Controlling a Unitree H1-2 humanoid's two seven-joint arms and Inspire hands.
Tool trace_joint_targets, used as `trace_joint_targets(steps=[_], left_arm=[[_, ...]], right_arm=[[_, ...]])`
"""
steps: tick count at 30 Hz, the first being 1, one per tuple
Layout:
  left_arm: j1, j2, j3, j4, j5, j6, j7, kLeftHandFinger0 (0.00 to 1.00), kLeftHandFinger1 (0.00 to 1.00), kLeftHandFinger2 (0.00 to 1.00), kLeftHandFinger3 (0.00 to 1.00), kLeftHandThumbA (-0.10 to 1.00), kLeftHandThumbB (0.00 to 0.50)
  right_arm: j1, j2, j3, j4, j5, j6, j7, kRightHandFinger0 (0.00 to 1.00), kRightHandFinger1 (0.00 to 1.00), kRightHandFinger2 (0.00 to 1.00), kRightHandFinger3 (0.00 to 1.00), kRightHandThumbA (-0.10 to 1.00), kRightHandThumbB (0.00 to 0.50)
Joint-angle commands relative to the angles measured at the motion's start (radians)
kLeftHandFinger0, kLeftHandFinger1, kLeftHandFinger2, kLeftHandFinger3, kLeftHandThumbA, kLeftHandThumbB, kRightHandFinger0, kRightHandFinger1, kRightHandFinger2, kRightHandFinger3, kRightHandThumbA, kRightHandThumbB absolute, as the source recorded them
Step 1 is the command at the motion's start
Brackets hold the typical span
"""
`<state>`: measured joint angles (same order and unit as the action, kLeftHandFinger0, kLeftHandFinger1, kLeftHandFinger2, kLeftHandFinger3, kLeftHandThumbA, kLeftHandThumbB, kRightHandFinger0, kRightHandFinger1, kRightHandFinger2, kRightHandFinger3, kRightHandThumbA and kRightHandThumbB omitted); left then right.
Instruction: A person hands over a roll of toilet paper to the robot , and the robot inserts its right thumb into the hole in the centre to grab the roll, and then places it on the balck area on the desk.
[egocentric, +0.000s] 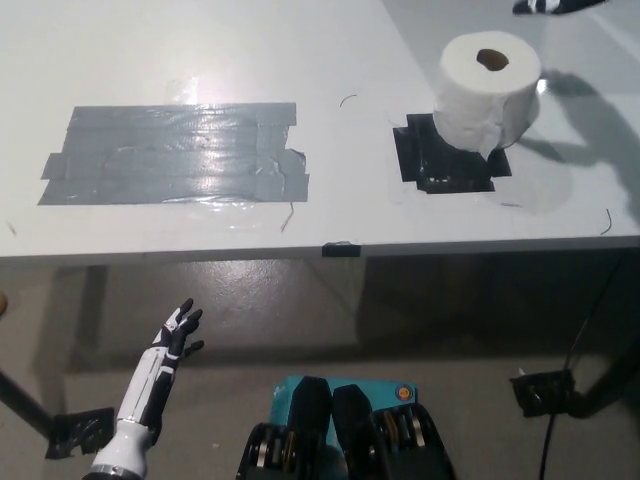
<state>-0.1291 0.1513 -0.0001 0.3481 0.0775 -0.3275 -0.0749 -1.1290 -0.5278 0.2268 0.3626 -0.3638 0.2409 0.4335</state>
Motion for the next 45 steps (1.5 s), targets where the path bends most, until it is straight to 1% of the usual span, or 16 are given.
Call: trace_joint_targets(steps=[1,3,4,5,10,12,13,17,22,23,25,28,29,30,34,45], left_arm=[[-0.091,0.015,0.002,-0.002,-0.004,-0.002,0.000,0.95,1.00,0.98,1.00,1.00,0.485],[-0.113,0.014,0.003,0.014,-0.005,-0.005,0.001,0.99,1.00,0.99,1.00,1.00,0.498],[-0.127,0.012,0.003,0.020,-0.009,-0.006,0.001,0.96,1.00,0.99,1.00,1.00,0.492],[-0.134,0.012,0.003,0.022,-0.011,-0.004,-0.001,0.99,1.00,1.00,1.00,1.00,0.496],[-0.151,0.008,0.002,0.035,-0.016,-0.021,-0.003,0.99,1.00,1.00,1.00,1.00,0.476],[-0.151,0.009,0.000,0.036,-0.019,-0.025,-0.010,1.00,1.00,1.00,1.00,1.00,0.471],[-0.151,0.004,0.003,0.039,-0.030,-0.026,-0.011,1.00,1.00,1.00,1.00,1.00,0.465],[-0.138,0.001,0.000,0.040,-0.030,-0.030,-0.013,1.00,1.00,1.00,1.00,1.00,0.462],[-0.101,-0.004,0.003,0.027,-0.033,-0.027,-0.010,1.00,1.00,1.00,1.00,1.00,0.473],[-0.094,-0.003,0.003,0.027,-0.037,-0.030,-0.012,1.00,1.00,1.00,1.00,1.00,0.473],[-0.085,-0.004,0.004,0.027,-0.043,-0.033,-0.015,1.00,1.00,1.00,1.00,1.00,0.477],[-0.063,0.000,-0.002,0.021,-0.044,-0.037,-0.025,1.00,1.00,1.00,1.00,1.00,0.476],[-0.060,0.000,-0.003,0.020,-0.044,-0.035,-0.026,1.00,1.00,1.00,1.00,1.00,0.478],[-0.055,0.000,-0.006,0.020,-0.046,-0.035,-0.030,1.00,1.00,1.00,1.00,1.00,0.489],[-0.049,-0.001,-0.008,0.018,-0.042,-0.032,-0.031,1.00,1.00,1.00,1.00,1.00,0.486],[-0.006,-0.001,-0.011,0.003,-0.035,-0.024,-0.033,0.99,1.00,1.00,1.00,1.00,0.489]], right_arm=[[0.040,-0.103,-0.193,-0.581,0.104,0.098,0.014,1.00,1.00,1.00,1.00,1.00,0.443],[0.105,-0.108,-0.243,-0.728,0.140,0.135,0.018,1.00,1.00,1.00,1.00,1.00,0.421],[0.144,-0.101,-0.282,-0.811,0.177,0.166,0.015,1.00,1.00,1.00,1.00,1.00,0.438],[0.172,-0.093,-0.307,-0.856,0.207,0.181,0.011,1.00,1.00,1.00,1.00,1.00,0.439],[0.394,-0.022,-0.411,-1.143,0.332,0.229,-0.051,1.00,1.00,1.00,1.00,1.00,0.455],[0.469,-0.006,-0.412,-1.217,0.331,0.226,-0.072,1.00,1.00,1.00,1.00,1.00,0.435],[0.572,0.040,-0.405,-1.254,0.369,0.171,-0.112,1.00,1.00,1.00,1.00,1.00,0.385],[0.788,0.141,-0.351,-1.297,0.378,0.088,-0.159,1.00,1.00,1.00,1.00,0.98,0.354],[1.008,0.266,-0.272,-1.182,0.332,-0.044,-0.185,1.00,1.00,1.00,1.00,0.95,0.351],[1.037,0.290,-0.259,-1.124,0.311,-0.080,-0.191,1.00,1.00,1.00,1.00,0.99,0.358],[1.074,0.338,-0.248,-0.958,0.282,-0.177,-0.212,1.00,1.00,1.00,1.00,1.00,0.312],[1.113,0.392,-0.253,-0.776,0.253,-0.255,-0.231,1.00,1.00,1.00,1.00,1.00,0.305],[1.118,0.400,-0.254,-0.744,0.249,-0.270,-0.235,1.00,1.00,1.00,1.00,1.00,0.302],[1.126,0.411,-0.258,-0.688,0.247,-0.302,-0.239,1.00,1.00,1.00,1.00,0.94,0.261],[1.130,0.434,-0.269,-0.536,0.256,-0.391,-0.253,1.00,1.00,1.00,1.00,0.97,0.277],[1.164,0.438,-0.274,-0.347,0.266,-0.485,-0.249,1.00,1.00,1.00,1.00,0.92,0.218]])
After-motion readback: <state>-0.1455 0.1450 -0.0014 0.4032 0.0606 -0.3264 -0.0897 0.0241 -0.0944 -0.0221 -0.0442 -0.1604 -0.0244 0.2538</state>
